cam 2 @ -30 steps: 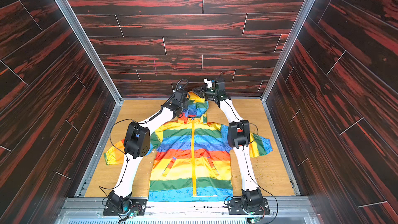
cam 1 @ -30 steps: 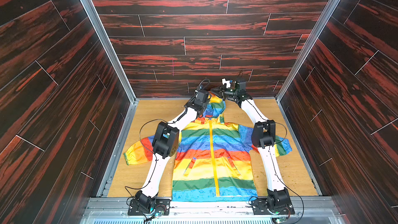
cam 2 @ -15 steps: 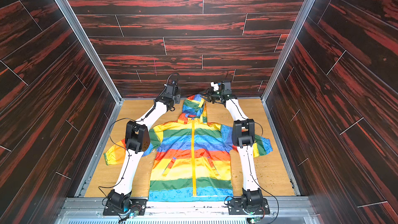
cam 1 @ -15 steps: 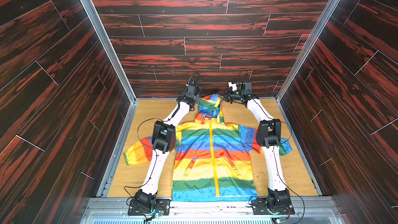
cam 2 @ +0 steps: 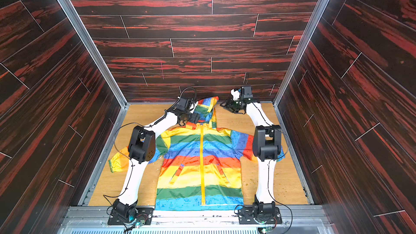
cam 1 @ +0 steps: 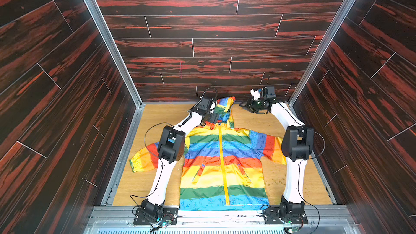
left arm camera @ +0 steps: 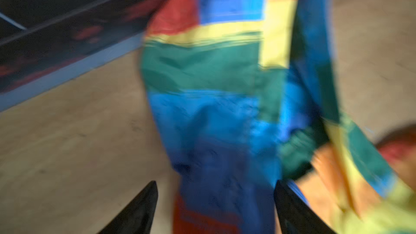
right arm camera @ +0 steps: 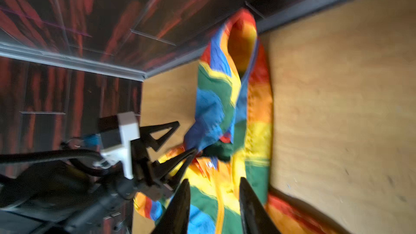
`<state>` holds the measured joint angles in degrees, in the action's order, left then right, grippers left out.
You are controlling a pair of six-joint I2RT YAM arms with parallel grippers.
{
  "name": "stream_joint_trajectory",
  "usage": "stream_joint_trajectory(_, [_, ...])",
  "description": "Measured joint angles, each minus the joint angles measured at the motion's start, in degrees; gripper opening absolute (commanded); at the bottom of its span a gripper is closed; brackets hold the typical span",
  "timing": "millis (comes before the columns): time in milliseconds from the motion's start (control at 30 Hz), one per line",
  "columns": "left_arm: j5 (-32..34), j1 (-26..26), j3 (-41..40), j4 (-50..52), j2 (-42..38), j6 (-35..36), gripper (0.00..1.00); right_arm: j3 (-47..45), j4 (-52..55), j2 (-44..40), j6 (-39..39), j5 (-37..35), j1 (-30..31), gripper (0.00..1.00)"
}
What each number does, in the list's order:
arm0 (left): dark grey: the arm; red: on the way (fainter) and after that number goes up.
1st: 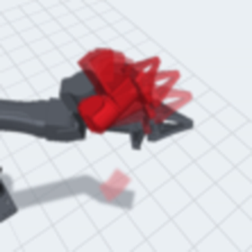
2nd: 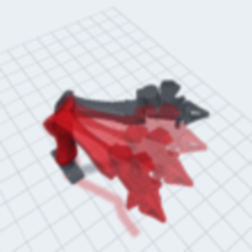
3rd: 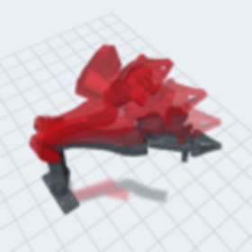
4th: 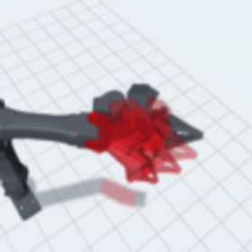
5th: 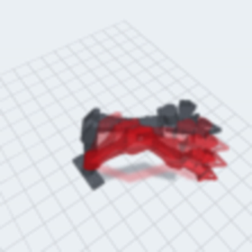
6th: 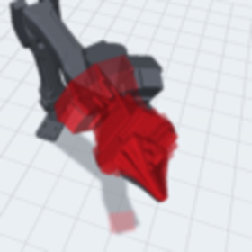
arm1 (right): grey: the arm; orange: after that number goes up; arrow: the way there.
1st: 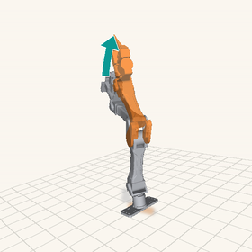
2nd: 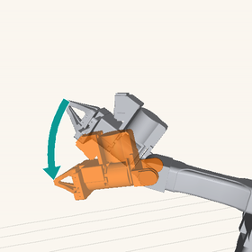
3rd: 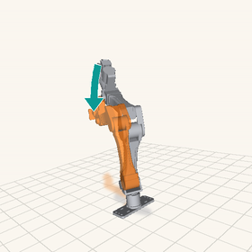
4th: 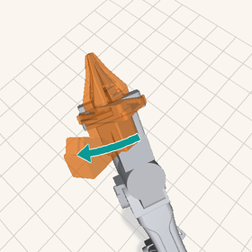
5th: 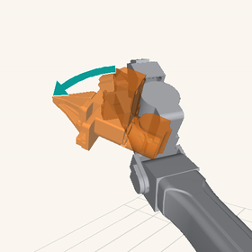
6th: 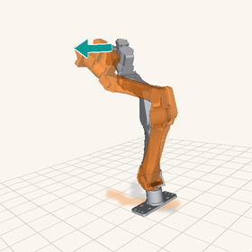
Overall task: Unzip the jacket
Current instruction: Flatten out the jacket at the center of the board.
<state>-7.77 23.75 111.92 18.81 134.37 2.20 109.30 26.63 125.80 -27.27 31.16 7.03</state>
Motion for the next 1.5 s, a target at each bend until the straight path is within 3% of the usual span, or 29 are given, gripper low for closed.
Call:
stream_joint_trajectory(133, [-13.0, -1.8, -13.8, -8.1, -9.4, 4.0, 0.82, -12.6, -2.8, -5.1, 2.7, -0.4, 0.4, 0.3])
stream_joint_trajectory(200, [-17.9, -2.6, -15.7, -8.4, -11.5, 7.1, 0.8, -17.1, -4.1, -6.6, 4.3, -0.4, 0.7, 0.29])
stream_joint_trajectory(267, [-22.5, -3.3, -11.7, -3.5, -10.5, 12.0, 0.76, -20.5, -5.3, -7.8, 6.3, -0.5, 1.0, 0.29])
stream_joint_trajectory(500, [-34.3, -5.3, 24.4, 27.7, 8.0, 31.3, 0.68, -33.0, -13.8, -18.2, 13.3, -4.5, 3.7, 0.25])
stream_joint_trajectory(600, [-35.1, -5.4, 30.8, 36.0, 13.6, 36.8, 0.69, -37.9, -18.8, -23.4, 15.2, -5.8, 3.8, 0.25])
stream_joint_trajectory(767, [-32.7, -5.4, 31.0, 41.0, 16.7, 40.5, 0.71, -40.8, -23.5, -26.9, 17.4, -7.8, 3.6, 0.26])
stream_joint_trajectory(1067, [-26.4, -5.4, 31.0, 37.5, 16.7, 40.2, 0.72, -40.7, -24.0, -26.9, 18.3, -8.5, 3.6, 0.26])
stream_joint_trajectory(1500, [-27.2, -5.4, 27.8, 32.0, 16.7, 41.4, 0.75, -38.1, -23.0, -24.1, 17.4, -6.8, 3.6, 0.27])
